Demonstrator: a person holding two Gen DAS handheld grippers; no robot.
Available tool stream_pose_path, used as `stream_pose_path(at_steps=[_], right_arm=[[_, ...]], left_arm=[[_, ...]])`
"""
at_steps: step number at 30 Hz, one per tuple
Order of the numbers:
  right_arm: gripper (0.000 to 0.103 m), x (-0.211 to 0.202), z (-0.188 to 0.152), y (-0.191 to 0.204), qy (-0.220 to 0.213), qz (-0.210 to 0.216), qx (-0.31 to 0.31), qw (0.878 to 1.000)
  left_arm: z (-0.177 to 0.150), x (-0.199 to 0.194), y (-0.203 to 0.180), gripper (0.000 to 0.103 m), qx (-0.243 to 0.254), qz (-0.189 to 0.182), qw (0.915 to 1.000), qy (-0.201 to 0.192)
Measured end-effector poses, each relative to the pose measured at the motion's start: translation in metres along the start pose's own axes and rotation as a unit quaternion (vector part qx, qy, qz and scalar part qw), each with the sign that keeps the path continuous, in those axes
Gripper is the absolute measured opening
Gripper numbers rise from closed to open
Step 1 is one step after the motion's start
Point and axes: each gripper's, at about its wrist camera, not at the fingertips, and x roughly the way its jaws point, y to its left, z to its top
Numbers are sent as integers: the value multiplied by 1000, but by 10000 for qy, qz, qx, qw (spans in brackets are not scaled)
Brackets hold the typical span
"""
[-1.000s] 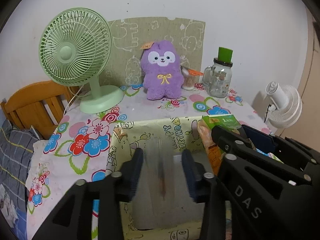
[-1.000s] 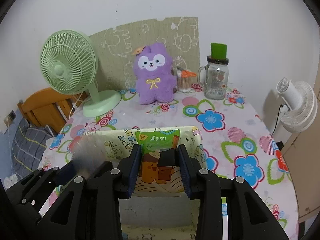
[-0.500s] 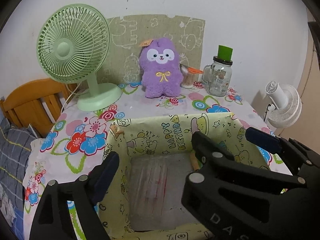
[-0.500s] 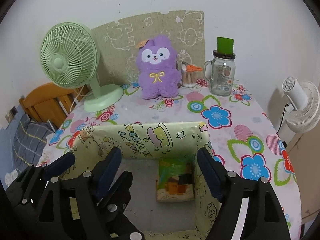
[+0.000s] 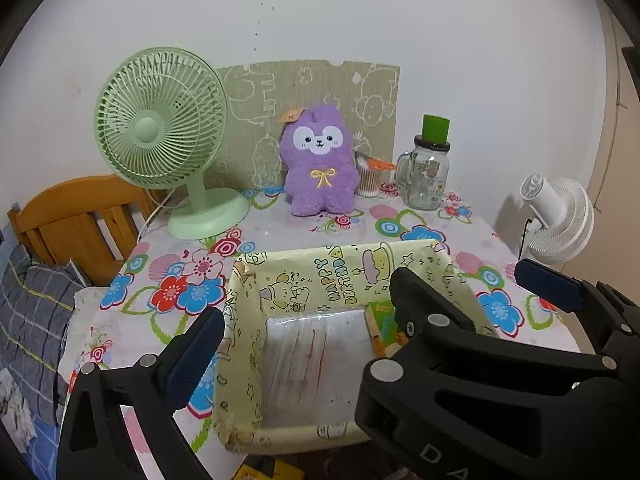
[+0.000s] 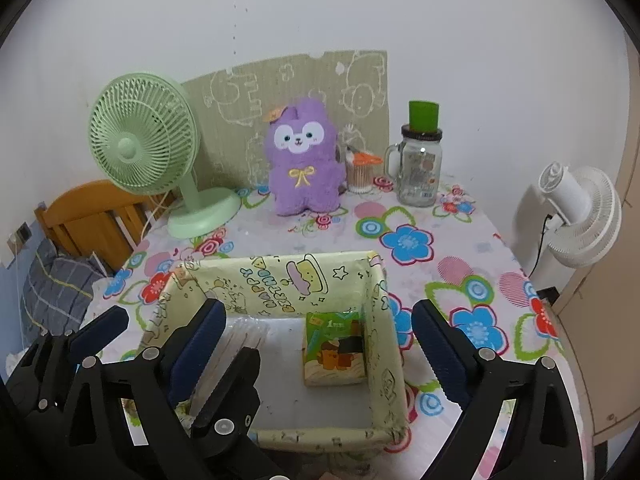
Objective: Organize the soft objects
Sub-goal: 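Withdraw both grippers from the box back toward the remaining items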
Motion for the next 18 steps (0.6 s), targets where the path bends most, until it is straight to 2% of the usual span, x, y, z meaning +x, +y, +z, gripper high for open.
stream_pose_path(at_steps=[18], right_arm=[[101,-68,-12,-1,-445,-57,7,9990]], left_arm=[[-11,-60,-11,101,34,-5,9992,-403]])
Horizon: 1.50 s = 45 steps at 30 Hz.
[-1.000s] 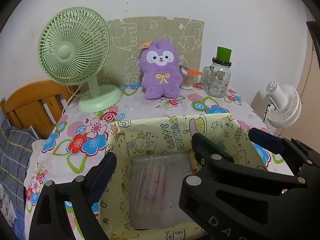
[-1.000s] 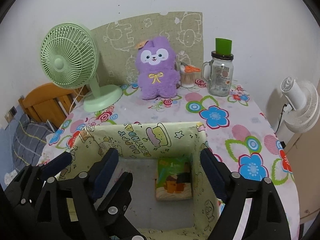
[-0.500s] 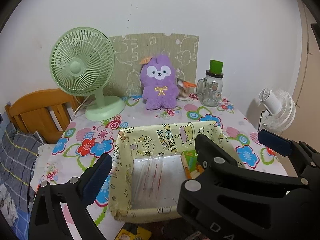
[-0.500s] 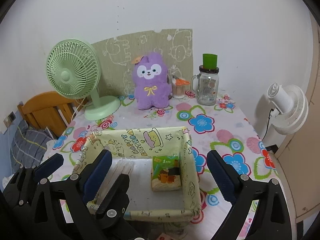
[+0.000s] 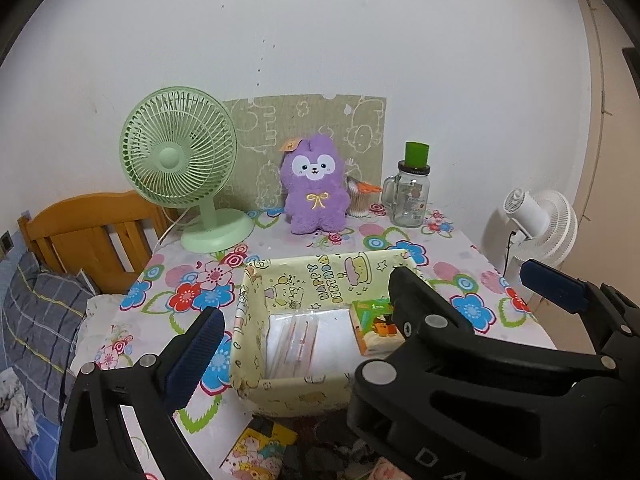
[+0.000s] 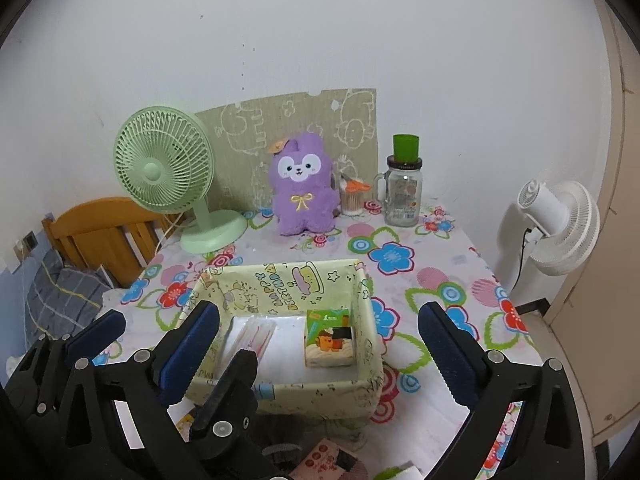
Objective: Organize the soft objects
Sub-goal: 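Withdraw both grippers from the box back toward the remaining items, then grasp the white cloth with the left gripper while the right grasps the white plastic bag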
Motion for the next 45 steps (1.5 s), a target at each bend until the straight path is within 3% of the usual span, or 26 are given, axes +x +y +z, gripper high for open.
stream_pose_path(at_steps=[9,45], right_arm=[[103,-24,-11,-4,-122,-36,8,9999],[103,-59,-112,-31,61,-164,0,9998]], left_arm=[[-12,-22,-7,101,15,-4,9999,-118],[-106,-46,-42,101,80,-144,9997,194]])
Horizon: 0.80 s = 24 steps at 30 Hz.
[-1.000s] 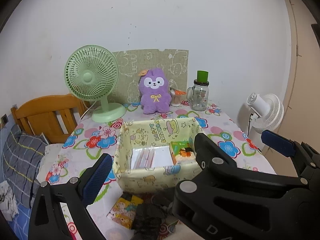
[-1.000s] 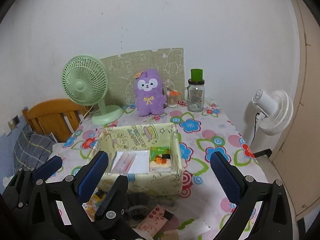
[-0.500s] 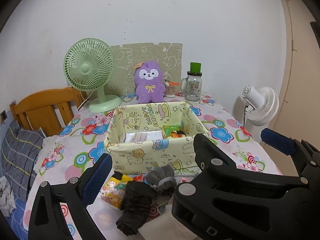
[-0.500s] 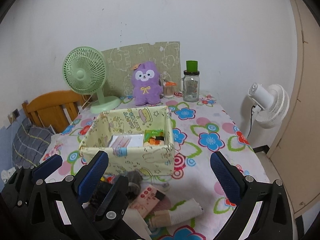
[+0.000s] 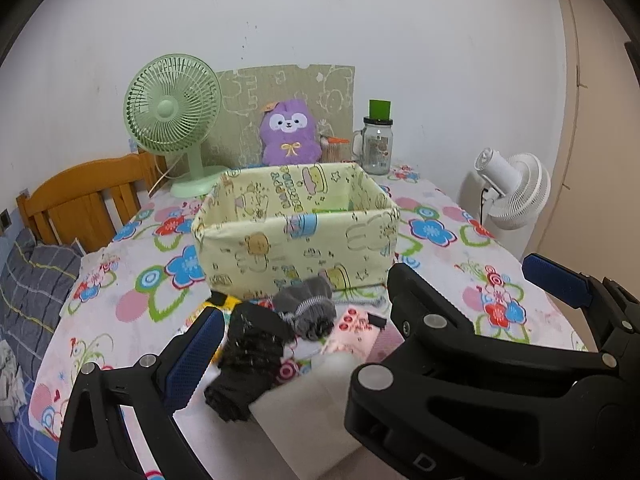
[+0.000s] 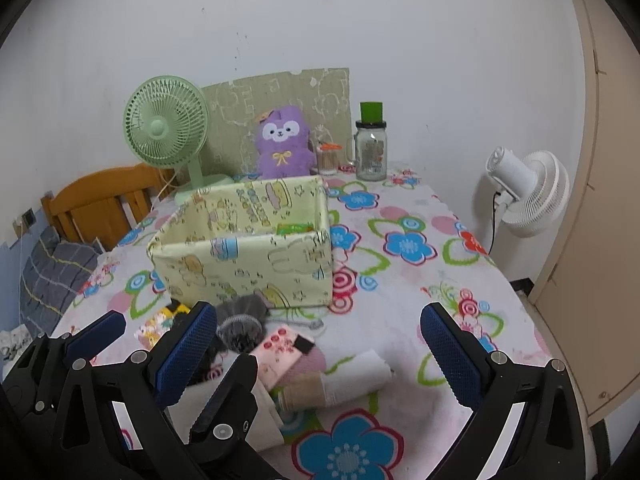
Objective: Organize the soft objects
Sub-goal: 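Grasp the white cloth with the left gripper while the right grasps the white plastic bag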
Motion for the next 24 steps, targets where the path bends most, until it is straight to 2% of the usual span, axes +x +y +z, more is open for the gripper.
stream_pose_path(at_steps=[14,24], right_arm=[[103,0,-39,-5,35,-5,-52,10000],[103,17,-62,-14,259,12,-6,9997]], left_arm=[[-39,2,-6,101,-37,-113,9999,-10],[-59,22,-13,101,10,-166,9995,253]])
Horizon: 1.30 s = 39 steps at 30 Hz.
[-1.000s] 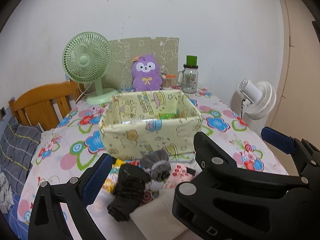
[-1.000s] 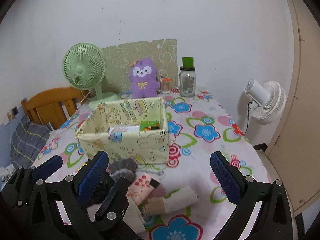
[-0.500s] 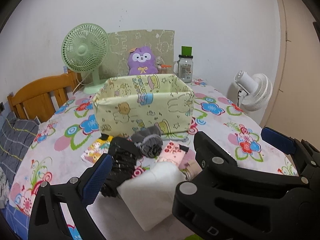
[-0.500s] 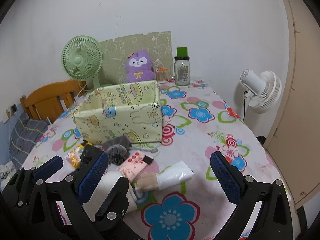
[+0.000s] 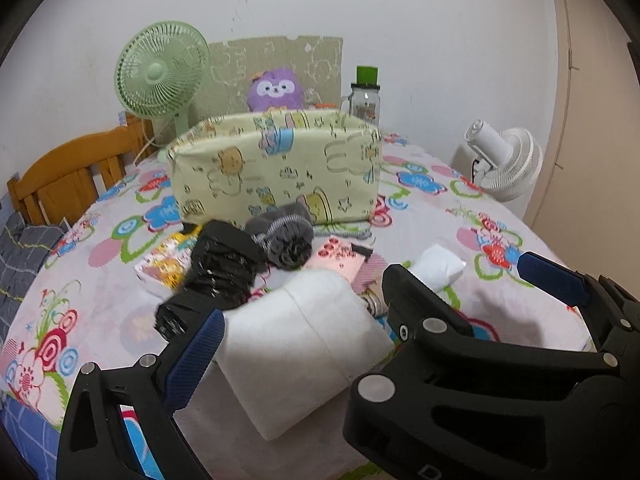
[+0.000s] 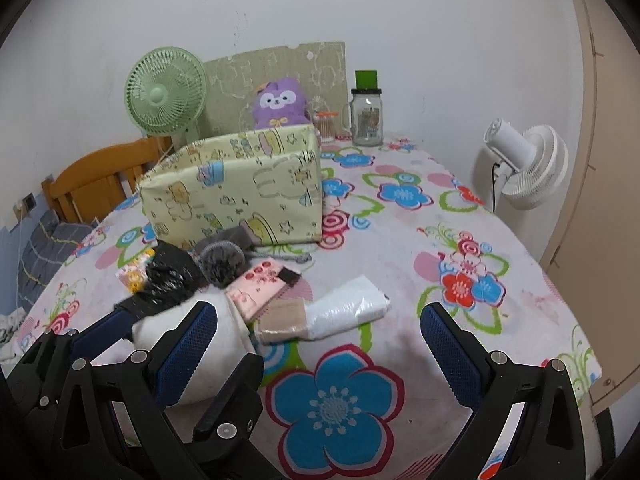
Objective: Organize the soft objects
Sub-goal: 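Grasp the white cloth with the left gripper while the right grasps the white plastic bag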
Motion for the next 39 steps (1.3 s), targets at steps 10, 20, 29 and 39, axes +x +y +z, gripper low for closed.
stream_pose_path(at_steps=[10,20,29,39], right_arm=[[103,22,-4,-8,172,78,99,9998],[103,40,6,-17,319,222,222,9990],[85,61,7,-10,685,290,213,9970],[55,58,6,-11,710,115,262,9971]], left_arm=[[-3,17,2,84,21,264,9995,179],[8,27,4,52,34,383,9980,503],[10,37,1,47,113,353,9973,630],[10,33,2,30,163,189,9980,588]])
